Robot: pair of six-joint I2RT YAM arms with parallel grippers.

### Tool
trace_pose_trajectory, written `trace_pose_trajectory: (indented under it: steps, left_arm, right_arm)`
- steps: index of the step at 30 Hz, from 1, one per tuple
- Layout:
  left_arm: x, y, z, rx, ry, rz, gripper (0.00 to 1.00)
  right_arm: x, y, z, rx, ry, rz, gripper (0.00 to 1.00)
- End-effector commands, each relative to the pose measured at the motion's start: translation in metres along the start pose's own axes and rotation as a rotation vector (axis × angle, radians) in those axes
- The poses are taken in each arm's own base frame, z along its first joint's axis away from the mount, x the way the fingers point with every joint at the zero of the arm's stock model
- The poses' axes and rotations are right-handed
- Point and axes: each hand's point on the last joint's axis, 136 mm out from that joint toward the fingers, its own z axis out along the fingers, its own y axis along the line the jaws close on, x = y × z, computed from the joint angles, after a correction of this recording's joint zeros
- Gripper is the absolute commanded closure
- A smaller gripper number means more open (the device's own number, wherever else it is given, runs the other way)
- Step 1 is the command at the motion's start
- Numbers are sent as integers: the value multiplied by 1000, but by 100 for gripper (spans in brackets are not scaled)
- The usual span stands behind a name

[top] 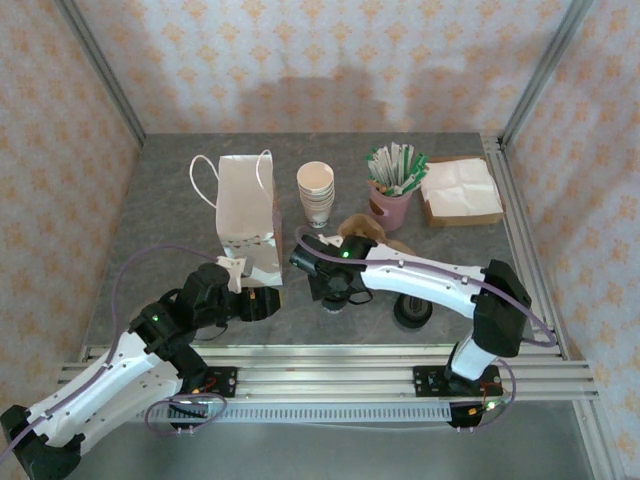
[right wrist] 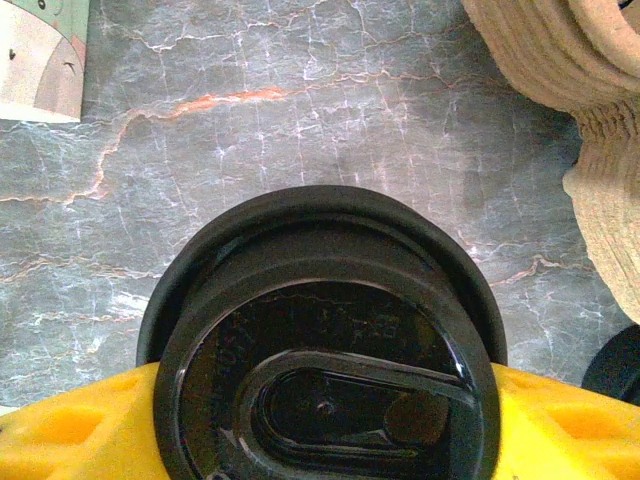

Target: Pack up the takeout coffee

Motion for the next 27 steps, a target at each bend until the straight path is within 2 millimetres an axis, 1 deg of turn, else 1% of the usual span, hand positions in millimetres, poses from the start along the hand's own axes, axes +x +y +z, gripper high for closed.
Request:
trace_pose_trajectory:
  steps: [1, 5, 9, 13, 17, 21, 27]
  left_arm:
    - [-3, 0, 5, 3, -22, -1, 35]
    - [-4, -1, 5, -4, -21, 5, 35]
    - [-4, -3, 6, -5, -19, 10, 35]
    - [-4, -4, 5, -6, -19, 15, 35]
    - [-4, -4, 4, -13, -21, 16, 35]
    - [-4, -4, 5, -15, -20, 18, 35]
    - [-5, -5, 5, -20, -19, 21, 34]
  right_arm:
    - [78, -26, 46, 153, 337, -83, 31]
    - [66, -11, 35, 62, 275, -38, 31]
    - [50, -4, 24, 28, 210, -10, 30]
    - [37, -3, 17, 31, 149, 5, 27]
    - [22, -2, 9, 34, 87, 23, 27]
    - [6, 4, -2, 5, 24, 28, 27]
    - [-4, 6, -11, -1, -9, 26, 24]
